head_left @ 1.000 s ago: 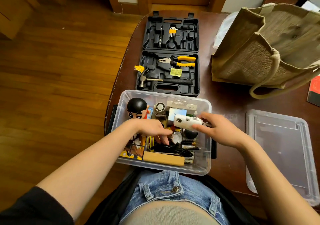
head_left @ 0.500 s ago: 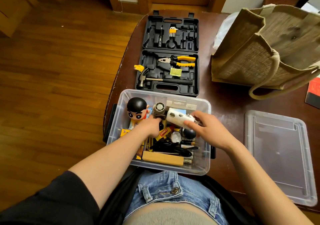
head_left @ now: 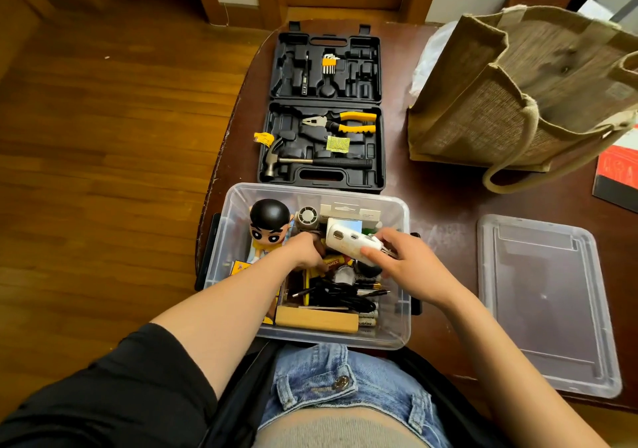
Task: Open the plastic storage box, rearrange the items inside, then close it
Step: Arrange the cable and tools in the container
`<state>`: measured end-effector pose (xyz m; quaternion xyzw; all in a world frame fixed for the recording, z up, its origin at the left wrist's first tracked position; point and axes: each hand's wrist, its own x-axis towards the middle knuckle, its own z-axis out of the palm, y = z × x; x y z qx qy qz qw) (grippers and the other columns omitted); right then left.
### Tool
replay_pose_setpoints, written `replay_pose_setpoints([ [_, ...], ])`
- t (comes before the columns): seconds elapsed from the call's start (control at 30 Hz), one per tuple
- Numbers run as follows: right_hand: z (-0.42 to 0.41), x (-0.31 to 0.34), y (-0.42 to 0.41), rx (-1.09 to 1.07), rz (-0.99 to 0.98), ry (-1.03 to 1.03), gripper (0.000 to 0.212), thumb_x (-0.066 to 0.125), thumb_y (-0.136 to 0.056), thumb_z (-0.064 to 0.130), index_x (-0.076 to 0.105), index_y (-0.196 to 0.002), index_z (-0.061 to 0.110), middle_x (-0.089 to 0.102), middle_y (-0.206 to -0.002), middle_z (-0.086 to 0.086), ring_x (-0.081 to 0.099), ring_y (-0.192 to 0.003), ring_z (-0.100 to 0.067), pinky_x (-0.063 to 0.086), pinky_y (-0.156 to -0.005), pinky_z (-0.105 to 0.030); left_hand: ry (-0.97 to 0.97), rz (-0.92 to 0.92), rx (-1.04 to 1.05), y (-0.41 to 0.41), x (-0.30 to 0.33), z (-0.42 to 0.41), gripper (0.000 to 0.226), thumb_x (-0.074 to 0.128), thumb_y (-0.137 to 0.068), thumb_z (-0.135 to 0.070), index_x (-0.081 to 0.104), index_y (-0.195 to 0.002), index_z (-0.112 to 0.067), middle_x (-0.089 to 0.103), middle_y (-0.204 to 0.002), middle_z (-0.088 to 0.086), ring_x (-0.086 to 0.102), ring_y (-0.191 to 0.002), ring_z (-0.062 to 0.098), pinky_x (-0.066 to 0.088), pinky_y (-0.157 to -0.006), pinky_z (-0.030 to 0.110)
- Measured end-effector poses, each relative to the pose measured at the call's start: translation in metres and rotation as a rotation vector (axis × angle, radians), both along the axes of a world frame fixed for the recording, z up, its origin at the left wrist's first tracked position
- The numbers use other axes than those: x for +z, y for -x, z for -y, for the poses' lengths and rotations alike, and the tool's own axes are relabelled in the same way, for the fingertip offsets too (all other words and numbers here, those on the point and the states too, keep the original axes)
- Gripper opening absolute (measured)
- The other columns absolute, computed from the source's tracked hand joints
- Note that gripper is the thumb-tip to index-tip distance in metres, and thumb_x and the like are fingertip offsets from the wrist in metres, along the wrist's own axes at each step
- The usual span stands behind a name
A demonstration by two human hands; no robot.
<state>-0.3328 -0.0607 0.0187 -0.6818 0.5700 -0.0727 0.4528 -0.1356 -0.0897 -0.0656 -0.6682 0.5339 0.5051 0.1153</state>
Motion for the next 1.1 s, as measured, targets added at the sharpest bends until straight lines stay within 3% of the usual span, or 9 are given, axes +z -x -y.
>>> replay_pose_setpoints([
  [0.13, 0.002, -0.002, 0.004, -0.041, -0.014, 0.015, 0.022, 0.053, -0.091, 0.043, 0.058, -0.098, 0.023, 0.064, -0.081, 0.003, 0.064, -0.073, -0.018, 0.051, -0.067, -0.041, 0.021, -0.066, -0.105, -0.005, 0.012, 0.0, 0.016, 0.073, -0.081, -0.016, 0.062, -0.093, -0.015, 0.066, -0.098, 0.006, 0.063, -0.077, 0.016, 0.055, -0.073, 0.029],
  [0.2, 0.004, -0.002, 0.008, -0.078, -0.006, 0.04, 0.017, 0.053, -0.092, 0.042, 0.056, -0.092, 0.025, 0.063, -0.076, 0.004, 0.064, -0.072, -0.018, 0.049, -0.065, -0.039, 0.1, -0.048, -0.232, -0.009, 0.023, -0.001, 0.015, 0.074, -0.08, -0.022, 0.064, -0.09, -0.02, 0.067, -0.098, 0.003, 0.06, -0.075, 0.012, 0.051, -0.073, 0.028],
  [0.33, 0.009, -0.003, 0.014, -0.131, 0.048, 0.08, 0.017, 0.055, -0.092, 0.039, 0.052, -0.079, 0.028, 0.057, -0.066, 0.005, 0.061, -0.068, -0.019, 0.041, -0.059, -0.032, 0.144, -0.215, -0.361, -0.014, 0.046, -0.009, 0.02, 0.072, -0.082, -0.021, 0.068, -0.102, -0.022, 0.063, -0.106, -0.004, 0.058, -0.099, 0.011, 0.046, -0.088, 0.029],
  [0.5, 0.013, -0.001, 0.011, -0.169, 0.14, 0.093, 0.012, 0.058, -0.091, 0.036, 0.055, -0.083, 0.027, 0.057, -0.059, 0.008, 0.053, -0.05, 0.002, 0.038, -0.049, -0.01, 0.108, -0.351, -0.517, 0.002, 0.06, -0.018, 0.04, 0.055, -0.093, -0.013, 0.059, -0.127, -0.033, 0.054, -0.135, -0.005, 0.048, -0.123, 0.013, 0.038, -0.103, 0.027],
  [0.63, 0.015, -0.001, 0.004, -0.153, 0.166, 0.067, 0.013, 0.06, -0.09, 0.037, 0.058, -0.095, 0.025, 0.059, -0.063, 0.01, 0.054, -0.053, 0.0, 0.043, -0.053, -0.018, 0.114, -0.424, -0.517, 0.011, 0.058, -0.026, 0.048, 0.048, -0.093, -0.004, 0.055, -0.131, -0.032, 0.036, -0.15, -0.002, 0.028, -0.137, 0.009, 0.021, -0.102, 0.011],
  [0.77, 0.013, -0.003, -0.006, -0.156, 0.239, 0.02, 0.012, 0.064, -0.087, 0.033, 0.059, -0.095, 0.024, 0.061, -0.063, 0.016, 0.058, -0.052, 0.0, 0.046, -0.051, -0.018, 0.179, -0.408, -0.265, 0.006, 0.054, -0.037, 0.045, 0.041, -0.091, 0.005, 0.064, -0.119, -0.021, 0.054, -0.135, -0.001, 0.047, -0.127, 0.014, 0.036, -0.108, 0.029],
  [0.87, 0.01, -0.006, -0.014, -0.16, 0.276, -0.023, 0.01, 0.063, -0.089, 0.03, 0.06, -0.094, 0.022, 0.063, -0.065, 0.013, 0.06, -0.054, -0.006, 0.051, -0.058, -0.028, 0.209, -0.417, -0.034, -0.009, 0.055, -0.041, 0.036, 0.044, -0.092, 0.004, 0.067, -0.112, -0.016, 0.063, -0.122, 0.002, 0.059, -0.108, 0.009, 0.047, -0.091, 0.016],
  [1.03, 0.001, -0.013, -0.031, -0.251, 0.401, -0.174, 0.021, 0.06, -0.091, 0.026, 0.059, -0.104, 0.01, 0.062, -0.08, -0.003, 0.061, -0.061, -0.017, 0.048, -0.05, -0.021, -0.009, -0.832, 0.678, -0.027, 0.064, -0.043, 0.036, 0.059, -0.09, -0.004, 0.053, -0.124, -0.017, 0.067, -0.116, 0.009, 0.068, -0.101, 0.021, 0.057, -0.084, 0.029],
  [1.1, 0.0, -0.014, -0.037, -0.232, 0.392, -0.213, 0.019, 0.06, -0.091, 0.026, 0.058, -0.104, 0.011, 0.064, -0.081, 0.0, 0.063, -0.06, -0.016, 0.048, -0.05, -0.021, -0.023, -0.904, 0.784, -0.028, 0.067, -0.043, 0.036, 0.059, -0.091, -0.009, 0.052, -0.125, -0.018, 0.065, -0.117, 0.01, 0.067, -0.103, 0.024, 0.057, -0.083, 0.032],
])
